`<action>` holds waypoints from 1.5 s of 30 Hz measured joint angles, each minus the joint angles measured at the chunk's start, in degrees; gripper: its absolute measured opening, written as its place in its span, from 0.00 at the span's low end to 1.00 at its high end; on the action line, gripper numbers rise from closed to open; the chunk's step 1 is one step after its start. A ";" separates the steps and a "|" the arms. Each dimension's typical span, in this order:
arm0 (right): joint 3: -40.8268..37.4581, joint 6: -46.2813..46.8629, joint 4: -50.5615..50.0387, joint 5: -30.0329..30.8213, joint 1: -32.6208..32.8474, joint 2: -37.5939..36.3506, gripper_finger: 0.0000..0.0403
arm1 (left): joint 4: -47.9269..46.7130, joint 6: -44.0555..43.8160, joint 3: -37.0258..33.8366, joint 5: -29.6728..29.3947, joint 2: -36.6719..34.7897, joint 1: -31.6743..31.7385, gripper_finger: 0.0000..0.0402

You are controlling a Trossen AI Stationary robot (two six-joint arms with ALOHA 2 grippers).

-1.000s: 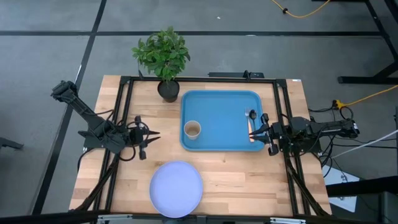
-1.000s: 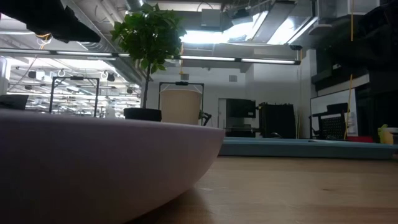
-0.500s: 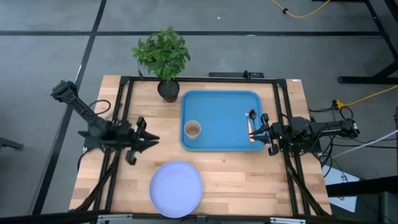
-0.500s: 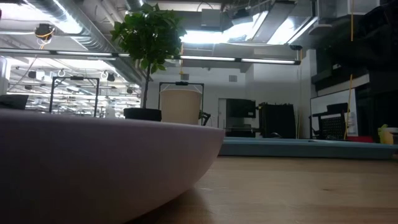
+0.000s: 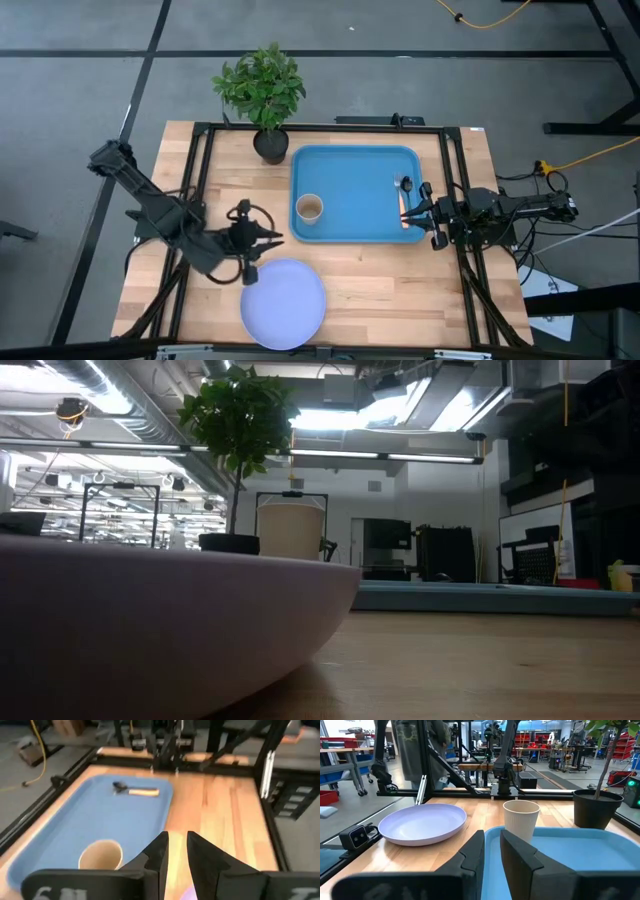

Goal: Pick and place plate/cup/fork/spoon on tray
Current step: Put the plate on the center of the tray

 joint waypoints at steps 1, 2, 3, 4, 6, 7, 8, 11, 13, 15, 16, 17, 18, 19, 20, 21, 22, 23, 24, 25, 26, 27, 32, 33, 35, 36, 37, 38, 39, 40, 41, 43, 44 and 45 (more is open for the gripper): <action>0.00 0.00 0.01 0.00 0.00 0.01 0.17 | -2.35 -1.60 1.15 0.23 1.22 -0.05 0.16; 0.00 0.00 0.00 0.00 0.00 0.00 0.17 | -4.32 -3.28 1.88 1.07 2.31 -0.17 0.16; 0.00 0.00 0.00 0.00 0.00 0.00 0.17 | -5.69 -5.07 2.31 2.25 3.34 -0.20 0.16; 0.00 0.00 0.00 0.00 0.00 0.00 0.17 | -6.65 -6.76 2.54 3.43 4.25 -0.20 0.16; 0.00 0.00 0.00 0.00 0.00 0.00 0.17 | -9.86 -10.12 2.58 5.60 5.63 -0.25 0.16; 0.00 0.00 0.01 0.00 0.00 0.01 0.17 | -12.11 -12.22 2.58 6.83 6.31 -0.52 0.16; 0.00 0.00 0.01 0.00 0.00 0.00 0.17 | -14.37 -14.78 2.58 7.95 7.02 -0.81 0.16; 0.00 0.00 0.01 0.00 0.00 0.02 0.17 | -21.06 -24.61 2.58 11.14 9.50 -1.17 0.16; 0.00 0.00 0.00 -0.02 0.00 0.00 0.17 | -24.58 -31.40 2.56 14.15 11.51 -1.12 0.16; 0.00 0.00 0.00 -0.01 0.00 0.00 0.17 | -26.20 -35.89 2.55 17.61 13.57 -0.83 0.16; 0.00 0.00 0.01 -0.01 0.00 0.00 0.17 | -26.38 -37.01 2.55 19.27 14.77 -0.73 0.16; 0.00 0.00 0.01 0.00 0.00 0.00 0.17 | -26.49 -37.41 2.55 20.77 15.88 -0.59 0.16; 0.00 0.00 0.00 0.00 0.00 0.00 0.17 | -26.40 -37.44 2.55 22.02 17.05 -0.52 0.16; 0.00 0.00 0.00 0.00 0.00 0.00 0.17 | -26.20 -37.44 2.55 22.81 18.21 -0.46 0.16; 0.00 0.00 0.01 0.00 0.00 0.00 0.17 | -26.12 -37.40 2.55 23.35 19.26 -0.37 0.16; 0.00 0.00 0.00 0.00 0.00 0.00 0.17 | -26.12 -37.36 2.55 23.77 20.42 -0.35 0.16; 0.00 0.00 0.01 0.00 0.00 0.00 0.17 | -26.11 -37.27 2.55 24.09 21.74 -0.30 0.16; 0.00 0.00 0.00 0.00 0.00 0.00 0.17 | -26.20 -37.18 2.55 24.39 23.05 -0.30 0.16; 0.00 0.00 0.01 -0.01 0.00 0.00 0.17 | -26.28 -37.07 2.55 24.67 24.38 -0.30 0.16; 0.00 0.00 0.01 0.00 0.00 0.00 0.17 | -26.31 -36.36 2.55 25.18 25.64 -0.28 0.16; 0.00 0.00 0.02 0.00 0.00 0.00 0.17 | -26.41 -35.04 2.55 26.31 26.81 -0.28 0.16; 0.00 0.00 0.00 0.00 0.00 0.00 0.17 | -26.47 -33.72 2.55 27.83 27.81 -0.28 0.16; 0.00 0.00 0.02 0.00 0.02 0.00 0.17 | -26.43 -33.05 2.55 32.49 30.76 0.65 0.16; 0.00 0.00 0.00 0.00 0.01 0.00 0.17 | -26.43 -33.45 2.55 32.52 30.81 0.99 0.16; 0.00 0.00 0.01 0.00 0.01 0.00 0.17 | -26.62 -34.16 2.55 32.47 30.87 1.65 0.16; 0.00 0.00 0.00 0.00 0.00 0.00 0.17 | -26.78 -34.14 2.55 32.45 30.86 1.92 0.16; 0.00 0.00 0.02 0.00 0.00 0.00 0.17 | -27.10 -34.12 2.55 32.44 30.66 2.21 0.16; 0.00 0.00 0.00 -0.02 0.01 0.00 0.17 | -27.92 -34.12 2.55 32.47 30.44 2.50 0.16; 0.00 0.00 0.02 -0.01 0.01 0.00 0.17 | -28.70 -34.14 2.55 32.84 30.31 2.79 0.16; 0.00 0.00 0.01 -0.02 0.02 0.00 0.17 | -29.70 -34.12 2.55 33.31 30.31 3.05 0.16; 0.00 0.00 0.00 0.00 0.00 0.00 0.17 | -31.03 -34.13 2.55 34.03 30.33 3.28 0.16; 0.01 0.00 0.00 0.00 0.02 0.00 0.17 | -32.00 -34.14 2.34 35.10 30.34 3.73 0.16; 0.02 0.00 0.00 0.00 0.01 0.00 0.17 | -31.56 -34.14 2.09 35.58 30.34 4.03 0.16; 0.00 0.00 0.01 0.00 0.01 0.00 0.17 | -31.27 -34.13 1.85 36.10 30.35 4.32 0.16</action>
